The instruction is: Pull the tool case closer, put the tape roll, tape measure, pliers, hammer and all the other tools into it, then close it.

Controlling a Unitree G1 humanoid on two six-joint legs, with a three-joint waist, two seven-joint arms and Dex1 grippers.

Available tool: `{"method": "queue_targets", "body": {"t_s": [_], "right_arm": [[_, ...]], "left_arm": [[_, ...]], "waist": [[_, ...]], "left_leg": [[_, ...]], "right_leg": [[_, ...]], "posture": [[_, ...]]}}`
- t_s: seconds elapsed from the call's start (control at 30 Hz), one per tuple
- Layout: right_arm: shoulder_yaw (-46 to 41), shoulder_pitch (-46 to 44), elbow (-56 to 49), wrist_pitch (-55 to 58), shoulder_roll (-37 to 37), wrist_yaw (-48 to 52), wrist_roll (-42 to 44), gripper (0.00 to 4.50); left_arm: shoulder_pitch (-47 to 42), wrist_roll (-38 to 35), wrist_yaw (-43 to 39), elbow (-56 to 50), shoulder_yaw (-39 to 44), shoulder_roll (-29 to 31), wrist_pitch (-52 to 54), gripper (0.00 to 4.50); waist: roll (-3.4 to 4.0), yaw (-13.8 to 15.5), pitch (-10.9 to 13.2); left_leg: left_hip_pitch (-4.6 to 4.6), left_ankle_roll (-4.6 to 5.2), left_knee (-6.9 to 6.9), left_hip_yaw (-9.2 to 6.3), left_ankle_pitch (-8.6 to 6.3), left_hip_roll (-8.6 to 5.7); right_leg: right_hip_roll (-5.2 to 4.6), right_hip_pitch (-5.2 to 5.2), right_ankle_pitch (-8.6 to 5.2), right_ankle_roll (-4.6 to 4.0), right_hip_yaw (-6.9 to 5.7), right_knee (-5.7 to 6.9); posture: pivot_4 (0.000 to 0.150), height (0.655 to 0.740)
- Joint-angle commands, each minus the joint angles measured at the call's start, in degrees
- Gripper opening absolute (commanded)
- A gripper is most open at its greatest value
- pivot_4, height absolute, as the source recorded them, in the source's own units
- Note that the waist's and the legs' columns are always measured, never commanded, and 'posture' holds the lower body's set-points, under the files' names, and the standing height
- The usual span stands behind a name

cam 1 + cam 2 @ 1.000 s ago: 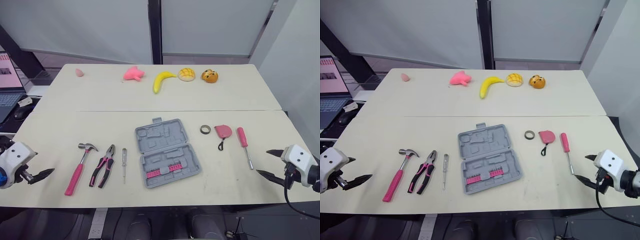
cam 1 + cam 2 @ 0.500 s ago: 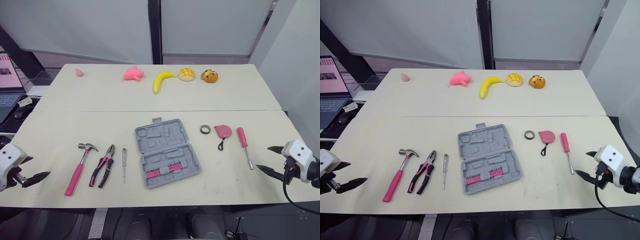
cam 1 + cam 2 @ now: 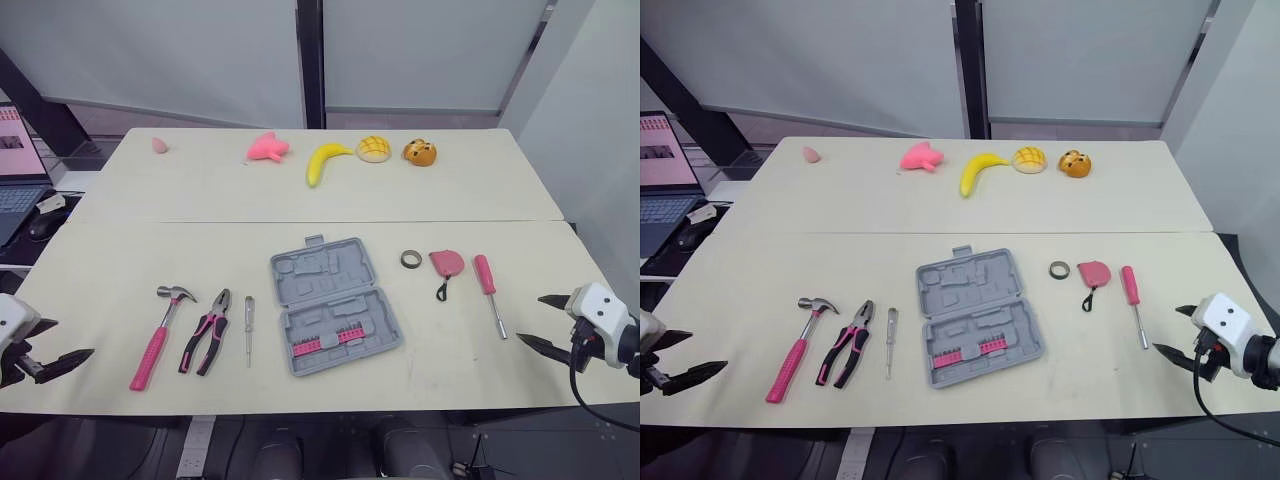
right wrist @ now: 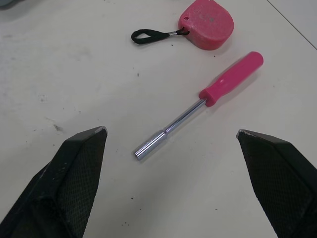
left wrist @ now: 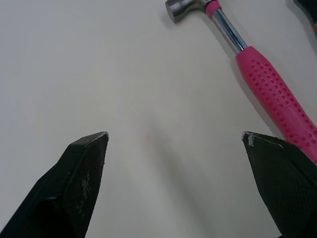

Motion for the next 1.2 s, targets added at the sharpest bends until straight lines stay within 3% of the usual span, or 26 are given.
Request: {"method": "queue_targets", "body": {"t_s": [0.03, 0.13, 0.23, 0.4, 0.63, 0.8, 0.97, 1.2], "right_arm": [[-1.7, -0.5, -0.5, -1.3, -1.1, -1.2, -0.8, 4.47], [-1.2, -1.5, -1.0, -0.9, -1.0, -0.8, -0.4, 4.47], [-0.2, -2.8, -3.4, 1.0, -0.8, 0.1, 0.8, 3.91], [3.9, -6.1, -11.5, 7.2, -0.4, 1.0, 2.8, 2.24], [12.5, -12.4, -20.5, 14.3, 1.2, -1.2, 2.2, 0.86], [19.5, -20.8, -21.4, 22.0, 6.2, -9.6, -3.5, 0.02], [27.1, -29.4, -18.4, 31.0, 12.2, -14.4, -8.0, 0.02], [36.7, -38.9, -4.5, 28.4, 18.9, -14.6, -13.7, 0.02]], "left_arm": [[2.5, -1.8, 1.4, -4.3, 3.8, -0.5, 2.6, 4.50], [5.5, -3.3, 1.2, -9.5, 5.2, -2.2, 5.1, 4.50], [8.2, -5.1, 1.2, -17.8, 5.5, -4.5, 8.6, 3.94], [9.9, -7.5, 3.4, -36.0, 1.4, -9.7, 16.8, 2.26], [3.6, -6.0, 8.9, -47.3, -8.7, -15.6, 23.9, 0.01], [-2.2, -3.1, 12.6, -45.8, -13.9, -18.9, 24.6, 0.00], [-5.1, -1.3, 12.4, -44.3, -18.2, -20.5, 24.9, 0.00], [-10.5, 1.6, 11.5, -39.3, -23.7, -22.4, 24.1, 0.00]], "waist": [[0.00, 0.0, 0.0], [0.00, 0.0, 0.0], [0.01, 0.0, 0.0], [0.00, 0.1, 0.0], [0.01, 0.2, 0.0], [0.02, 0.0, 0.0], [0.02, 0.0, 0.0], [0.02, 0.2, 0.0]], "left_leg": [[0.00, 0.00, 0.00, 0.00, 0.00, 0.00], [0.00, 0.00, 0.01, 0.01, 0.00, 0.00], [-0.01, 0.00, 0.01, 0.01, 0.00, 0.00], [-0.01, 0.00, 0.07, -0.03, 0.00, 0.01], [-0.03, 0.00, 0.12, -0.04, 0.01, -0.02], [-0.02, 0.00, 0.14, -0.04, 0.01, -0.02], [-0.10, 0.02, 0.13, -0.06, 0.02, -0.03], [-0.16, 0.02, 0.12, -0.12, 0.02, -0.06]], "right_leg": [[0.00, 0.00, 0.00, 0.00, 0.00, 0.00], [-0.01, 0.00, 0.00, 0.00, 0.01, 0.00], [-0.01, 0.00, 0.00, 0.00, 0.02, 0.00], [0.00, 0.04, 0.06, 0.01, 0.01, 0.01], [-0.01, 0.07, 0.10, 0.09, 0.03, -0.04], [-0.01, 0.05, 0.14, 0.06, 0.03, -0.03], [0.01, -0.03, 0.36, -0.23, 0.02, -0.05], [0.00, -0.07, 0.37, -0.26, -0.04, -0.06]], "posture": [[0.150, 0.7255], [0.150, 0.7255], [0.150, 0.7255], [0.150, 0.7255], [0.150, 0.7255], [0.150, 0.7255], [0.150, 0.7255], [0.150, 0.7255]]}}
